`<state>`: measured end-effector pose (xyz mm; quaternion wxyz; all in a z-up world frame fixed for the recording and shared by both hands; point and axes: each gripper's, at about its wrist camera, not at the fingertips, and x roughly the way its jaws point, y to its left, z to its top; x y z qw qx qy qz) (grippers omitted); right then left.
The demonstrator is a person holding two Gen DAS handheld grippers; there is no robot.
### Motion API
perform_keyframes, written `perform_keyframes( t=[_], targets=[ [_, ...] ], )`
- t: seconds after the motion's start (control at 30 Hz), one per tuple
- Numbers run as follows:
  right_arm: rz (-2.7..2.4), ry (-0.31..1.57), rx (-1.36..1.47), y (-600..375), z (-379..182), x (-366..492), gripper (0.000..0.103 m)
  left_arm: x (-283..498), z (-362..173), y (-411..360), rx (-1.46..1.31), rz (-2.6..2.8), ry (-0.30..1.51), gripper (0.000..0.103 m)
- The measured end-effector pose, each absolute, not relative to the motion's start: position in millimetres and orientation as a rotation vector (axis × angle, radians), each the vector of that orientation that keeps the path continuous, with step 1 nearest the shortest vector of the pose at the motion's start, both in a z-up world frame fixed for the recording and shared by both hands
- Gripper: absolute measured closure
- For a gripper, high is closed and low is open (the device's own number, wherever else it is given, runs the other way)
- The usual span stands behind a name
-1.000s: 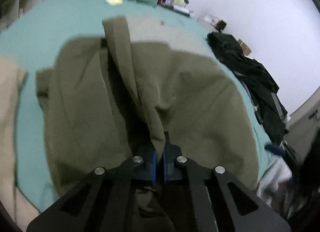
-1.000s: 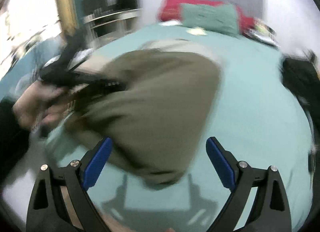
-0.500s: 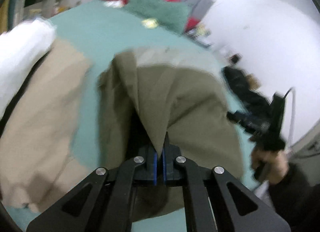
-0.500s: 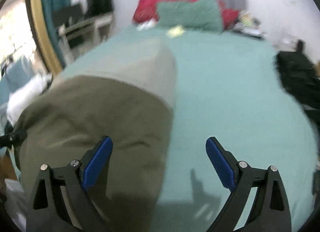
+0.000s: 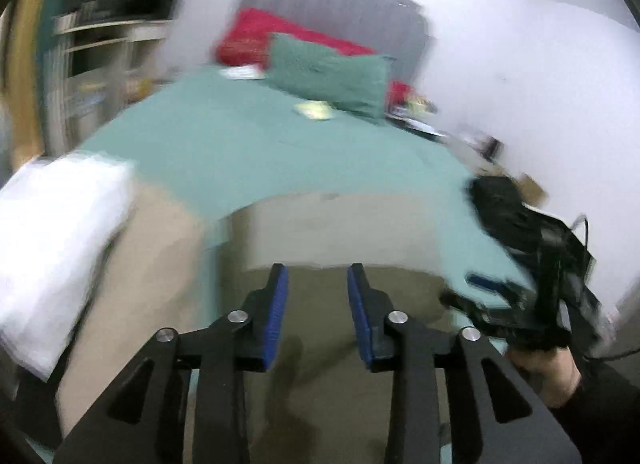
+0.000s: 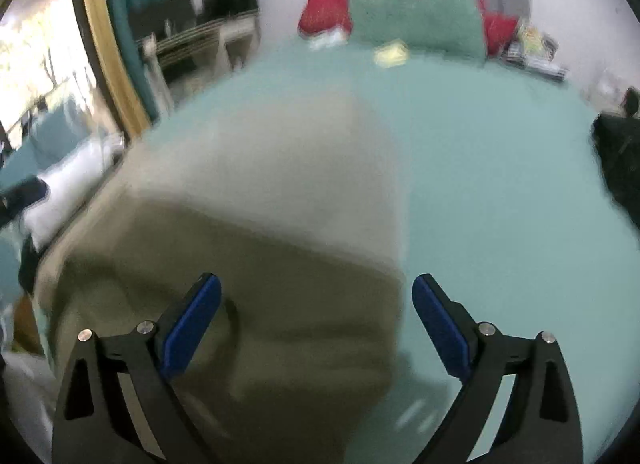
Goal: Fold large clothes
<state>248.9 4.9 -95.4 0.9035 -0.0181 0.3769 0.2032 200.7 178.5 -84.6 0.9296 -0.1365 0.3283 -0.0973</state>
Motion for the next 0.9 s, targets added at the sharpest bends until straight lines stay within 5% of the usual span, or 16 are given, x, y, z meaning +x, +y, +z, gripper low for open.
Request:
perform_keyframes(
  t=[0.13, 0.53, 0.9],
  targets=[
    [0.315, 0.723, -0.060, -4.9, -72.4, 285.2, 0.008, 257.2, -118.6, 151.2, -0.205, -0.210, 0.803, 0.069],
    [0.408, 1.021, -0.005, 24.6, -182.7, 363.9, 0.002, 288.4, -208.9, 187.3, -0.234, -0.071, 1.007, 0.065],
    [0.458, 1.043, 0.147, -31.3, -145.8, 237.0, 0.002, 222.0, -191.3, 197.5, -0.347, -0.023, 0.970, 0.065]
  ],
)
